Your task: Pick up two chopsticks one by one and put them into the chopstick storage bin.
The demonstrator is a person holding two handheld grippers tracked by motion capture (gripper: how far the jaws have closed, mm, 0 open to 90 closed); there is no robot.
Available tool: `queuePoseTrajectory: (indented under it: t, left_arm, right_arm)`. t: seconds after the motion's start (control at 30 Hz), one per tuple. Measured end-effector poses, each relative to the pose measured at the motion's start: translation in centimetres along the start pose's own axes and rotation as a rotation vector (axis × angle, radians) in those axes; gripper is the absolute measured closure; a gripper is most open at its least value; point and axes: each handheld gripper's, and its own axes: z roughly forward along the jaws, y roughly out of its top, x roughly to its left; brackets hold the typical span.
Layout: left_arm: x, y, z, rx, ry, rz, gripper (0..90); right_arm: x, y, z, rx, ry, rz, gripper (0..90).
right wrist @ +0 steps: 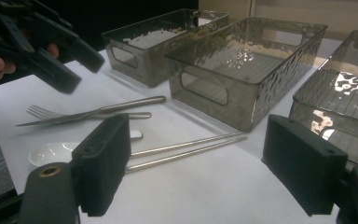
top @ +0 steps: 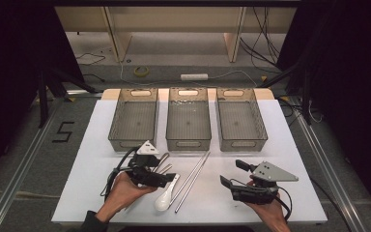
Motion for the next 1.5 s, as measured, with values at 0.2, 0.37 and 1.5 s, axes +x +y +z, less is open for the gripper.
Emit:
queuePoseTrajectory:
  t: [0.2,0.37,1.5]
  left_arm:
    - [-1.1,1.4,2.2,0.124,0.012,0.044,31.0]
    - [-2.0,2.1,3.7,0.204,0.008,0.076,37.7]
    - [-2.8,2.2,9.3,0.462,0.019,0.093,74.8]
  right_arm:
    - [0.0,0.0,0.1,0.012,0.015,0.002,24.1]
    - [0.1,0.0,0.1,0.011,0.021,-0.002,24.3]
    - [0.2,-0.1,0.3,0.024,0.038,-0.001,24.8]
